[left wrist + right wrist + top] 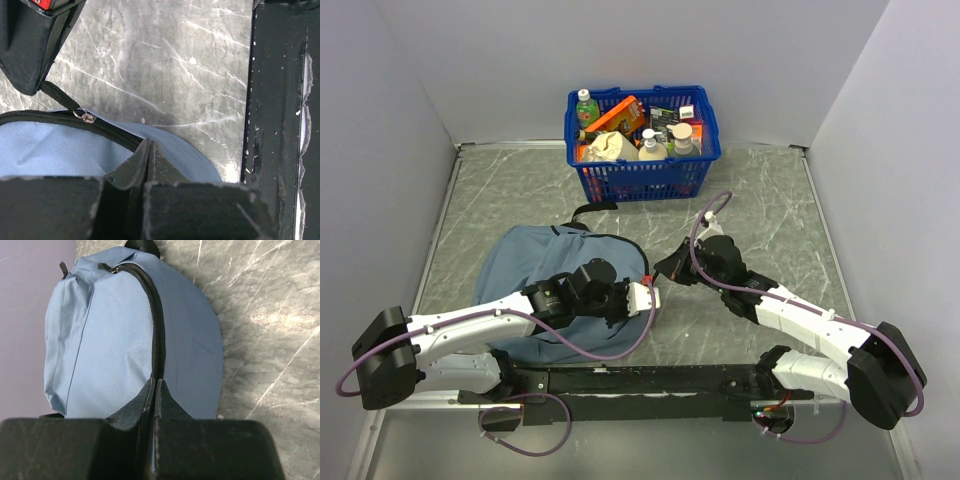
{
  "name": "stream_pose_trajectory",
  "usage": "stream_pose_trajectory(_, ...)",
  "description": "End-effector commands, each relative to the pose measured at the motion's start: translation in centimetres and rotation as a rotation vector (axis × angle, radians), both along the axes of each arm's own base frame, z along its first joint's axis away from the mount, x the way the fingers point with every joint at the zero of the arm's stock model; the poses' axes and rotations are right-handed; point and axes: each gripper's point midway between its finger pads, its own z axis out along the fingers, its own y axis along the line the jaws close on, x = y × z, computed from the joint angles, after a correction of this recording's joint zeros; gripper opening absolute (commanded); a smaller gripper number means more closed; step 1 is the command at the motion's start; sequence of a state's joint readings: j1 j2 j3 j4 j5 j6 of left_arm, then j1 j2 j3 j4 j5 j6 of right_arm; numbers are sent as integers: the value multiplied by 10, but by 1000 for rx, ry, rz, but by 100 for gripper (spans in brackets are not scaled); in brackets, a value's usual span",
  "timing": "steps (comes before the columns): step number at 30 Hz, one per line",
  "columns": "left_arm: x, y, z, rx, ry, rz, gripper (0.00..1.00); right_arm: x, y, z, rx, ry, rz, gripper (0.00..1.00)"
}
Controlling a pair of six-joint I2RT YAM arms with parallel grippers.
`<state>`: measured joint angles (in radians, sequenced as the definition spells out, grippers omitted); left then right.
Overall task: Pack the student bag
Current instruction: Zip the student bag at the center of the board.
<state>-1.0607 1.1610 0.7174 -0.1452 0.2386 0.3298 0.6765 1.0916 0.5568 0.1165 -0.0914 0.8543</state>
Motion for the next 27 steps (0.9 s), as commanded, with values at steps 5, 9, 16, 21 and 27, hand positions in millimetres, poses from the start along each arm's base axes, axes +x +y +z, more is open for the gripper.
stream_pose_trajectory(5, -28, -8, 10, -42, 74, -113, 7, 10, 0, 17, -4, -55, -25, 0)
stream_pose_trajectory(9, -30, -6, 5, -34, 98, -101, 28, 12, 1, 22, 3, -67, -26, 0)
stream_pose_trajectory(16, -36, 0, -7, -15, 128, -89, 36, 13, 0, 24, -3, -73, -29, 0)
stream_pose_trajectory(21, -33, 5, -25, 16, 112, -51, 25, 14, 2, 30, -1, -80, -24, 0)
stream_pose_trajectory(27, -21, 11, -35, 55, 46, 0, 33, 11, 0, 35, 11, -93, -23, 0)
